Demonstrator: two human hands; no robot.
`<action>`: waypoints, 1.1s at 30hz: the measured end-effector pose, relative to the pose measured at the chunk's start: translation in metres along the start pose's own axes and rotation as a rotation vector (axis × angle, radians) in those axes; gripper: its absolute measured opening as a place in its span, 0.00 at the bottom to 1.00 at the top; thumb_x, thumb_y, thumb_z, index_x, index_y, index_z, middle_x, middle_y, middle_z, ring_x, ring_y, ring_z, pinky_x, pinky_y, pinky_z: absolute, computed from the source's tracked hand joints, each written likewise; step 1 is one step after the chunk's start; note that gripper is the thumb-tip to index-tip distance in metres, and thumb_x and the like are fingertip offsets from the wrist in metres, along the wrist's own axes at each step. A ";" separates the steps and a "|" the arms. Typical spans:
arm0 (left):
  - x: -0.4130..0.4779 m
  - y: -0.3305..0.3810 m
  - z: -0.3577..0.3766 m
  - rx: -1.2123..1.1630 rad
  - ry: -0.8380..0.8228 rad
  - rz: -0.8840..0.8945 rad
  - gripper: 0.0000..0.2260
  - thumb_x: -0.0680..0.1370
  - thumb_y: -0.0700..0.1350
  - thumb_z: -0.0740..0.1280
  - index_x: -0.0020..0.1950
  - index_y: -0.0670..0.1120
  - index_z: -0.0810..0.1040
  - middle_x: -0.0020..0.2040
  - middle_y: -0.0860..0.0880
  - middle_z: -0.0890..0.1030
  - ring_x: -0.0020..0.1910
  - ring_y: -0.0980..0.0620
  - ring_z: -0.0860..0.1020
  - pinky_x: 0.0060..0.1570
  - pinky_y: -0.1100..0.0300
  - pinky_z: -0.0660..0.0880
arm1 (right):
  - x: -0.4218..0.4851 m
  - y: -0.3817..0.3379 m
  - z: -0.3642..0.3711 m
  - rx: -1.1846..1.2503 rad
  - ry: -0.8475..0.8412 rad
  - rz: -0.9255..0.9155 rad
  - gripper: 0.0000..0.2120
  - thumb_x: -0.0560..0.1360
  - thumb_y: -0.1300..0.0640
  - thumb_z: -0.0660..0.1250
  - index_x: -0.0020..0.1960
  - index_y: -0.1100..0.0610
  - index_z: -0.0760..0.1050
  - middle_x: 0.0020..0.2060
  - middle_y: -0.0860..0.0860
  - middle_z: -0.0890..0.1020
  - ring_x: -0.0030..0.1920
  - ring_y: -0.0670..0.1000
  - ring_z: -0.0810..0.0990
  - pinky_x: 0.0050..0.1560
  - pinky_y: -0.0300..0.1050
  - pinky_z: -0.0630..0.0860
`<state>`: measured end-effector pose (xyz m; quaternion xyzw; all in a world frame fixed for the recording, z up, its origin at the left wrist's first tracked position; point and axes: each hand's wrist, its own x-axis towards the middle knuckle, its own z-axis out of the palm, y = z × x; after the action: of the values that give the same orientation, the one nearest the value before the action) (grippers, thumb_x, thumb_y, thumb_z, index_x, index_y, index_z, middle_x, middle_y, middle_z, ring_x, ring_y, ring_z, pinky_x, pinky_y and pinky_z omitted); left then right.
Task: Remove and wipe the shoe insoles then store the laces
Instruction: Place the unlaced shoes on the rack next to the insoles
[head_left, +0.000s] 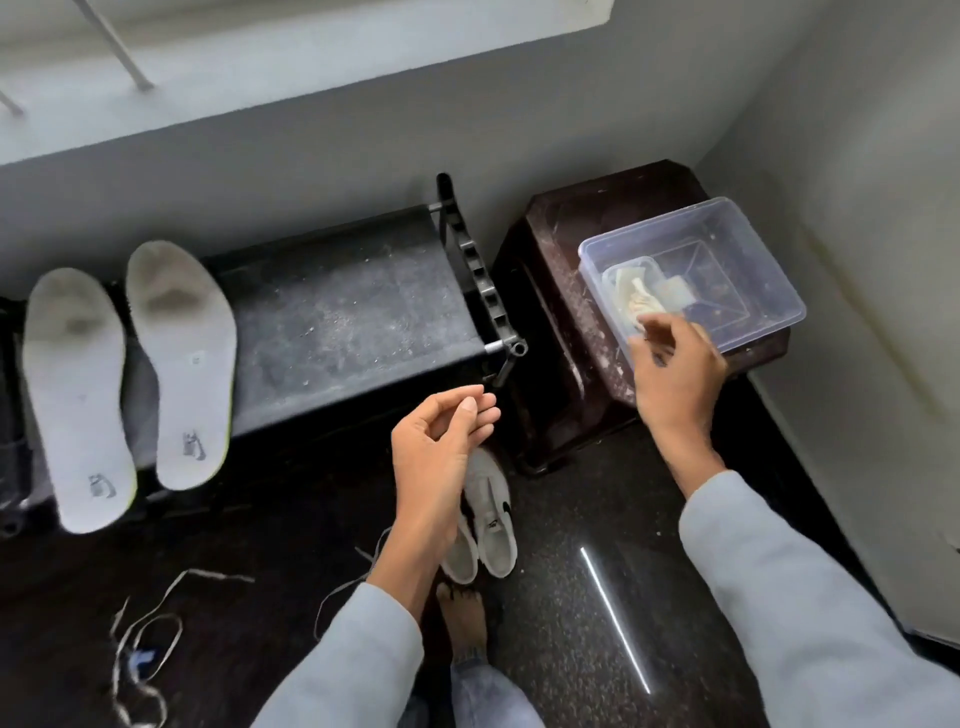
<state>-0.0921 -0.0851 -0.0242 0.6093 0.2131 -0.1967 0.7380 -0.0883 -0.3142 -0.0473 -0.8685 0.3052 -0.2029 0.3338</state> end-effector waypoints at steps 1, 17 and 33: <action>-0.003 -0.003 -0.013 0.016 0.033 0.000 0.07 0.81 0.37 0.65 0.54 0.42 0.83 0.48 0.44 0.87 0.49 0.50 0.86 0.52 0.60 0.82 | -0.023 -0.004 0.000 0.042 -0.030 -0.022 0.09 0.73 0.63 0.72 0.54 0.58 0.82 0.46 0.49 0.80 0.43 0.44 0.79 0.47 0.22 0.71; -0.044 -0.167 -0.172 0.275 0.341 -0.250 0.08 0.80 0.34 0.64 0.52 0.39 0.83 0.42 0.44 0.86 0.42 0.50 0.85 0.43 0.62 0.81 | -0.250 0.069 0.083 -0.019 -0.685 0.202 0.08 0.74 0.66 0.71 0.51 0.57 0.81 0.44 0.51 0.83 0.43 0.45 0.81 0.42 0.23 0.73; 0.137 -0.448 -0.174 0.865 0.121 -0.346 0.16 0.78 0.46 0.68 0.63 0.39 0.79 0.58 0.39 0.84 0.61 0.40 0.80 0.57 0.56 0.72 | -0.304 0.269 0.307 -0.402 -0.950 0.110 0.18 0.75 0.66 0.65 0.65 0.62 0.75 0.57 0.60 0.80 0.59 0.60 0.78 0.56 0.42 0.70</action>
<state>-0.2378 0.0014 -0.4950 0.8269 0.2528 -0.3518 0.3587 -0.2458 -0.1304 -0.4953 -0.8945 0.1981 0.2941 0.2721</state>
